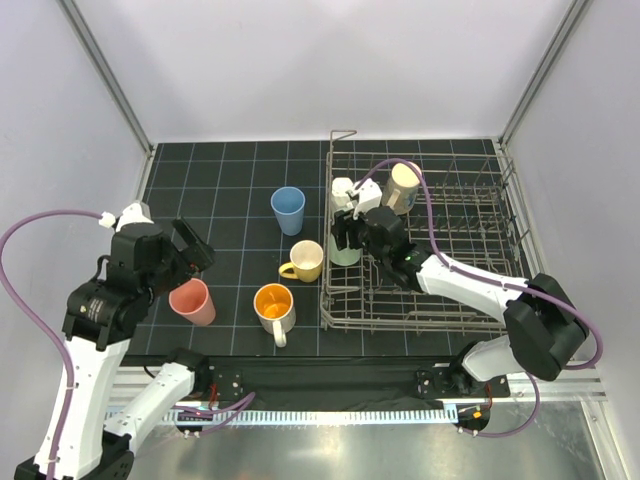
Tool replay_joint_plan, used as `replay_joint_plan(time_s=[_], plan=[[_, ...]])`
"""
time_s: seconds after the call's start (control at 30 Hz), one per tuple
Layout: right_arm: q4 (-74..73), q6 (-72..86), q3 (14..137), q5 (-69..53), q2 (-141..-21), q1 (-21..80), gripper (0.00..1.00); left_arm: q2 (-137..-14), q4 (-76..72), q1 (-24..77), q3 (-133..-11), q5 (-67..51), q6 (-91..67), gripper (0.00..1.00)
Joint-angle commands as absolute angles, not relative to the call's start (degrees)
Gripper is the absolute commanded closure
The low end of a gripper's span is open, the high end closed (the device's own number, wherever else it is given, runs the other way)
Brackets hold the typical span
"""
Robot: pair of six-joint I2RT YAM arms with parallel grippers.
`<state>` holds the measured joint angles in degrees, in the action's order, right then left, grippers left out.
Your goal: Load the cups into the dish rack
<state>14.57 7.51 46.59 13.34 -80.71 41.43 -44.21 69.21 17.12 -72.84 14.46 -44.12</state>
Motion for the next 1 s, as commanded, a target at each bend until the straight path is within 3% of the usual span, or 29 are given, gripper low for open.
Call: replay_joint_plan(time_s=[0.0,0.2,0.5,0.97], plan=[[13.5,8.7,49.2,16.5,-79.3,41.8,0.45,-43.3,69.6,17.1,-73.1,13.4,-43.3,0.00],[10.0,9.8,49.5,18.3,-76.1,42.1,0.27,-42.5,70.8,17.0,-73.2,13.4,-43.4,0.00],[5.7,12.2,49.7,18.5,-72.3,42.2,0.13,-41.7,72.2,17.0,-72.7,11.6,-44.4,0.00],[-11.8,16.0,58.3,25.7,-64.9,42.0,0.06,-48.0,77.1,17.1,-74.0,12.4,-46.7,0.00]])
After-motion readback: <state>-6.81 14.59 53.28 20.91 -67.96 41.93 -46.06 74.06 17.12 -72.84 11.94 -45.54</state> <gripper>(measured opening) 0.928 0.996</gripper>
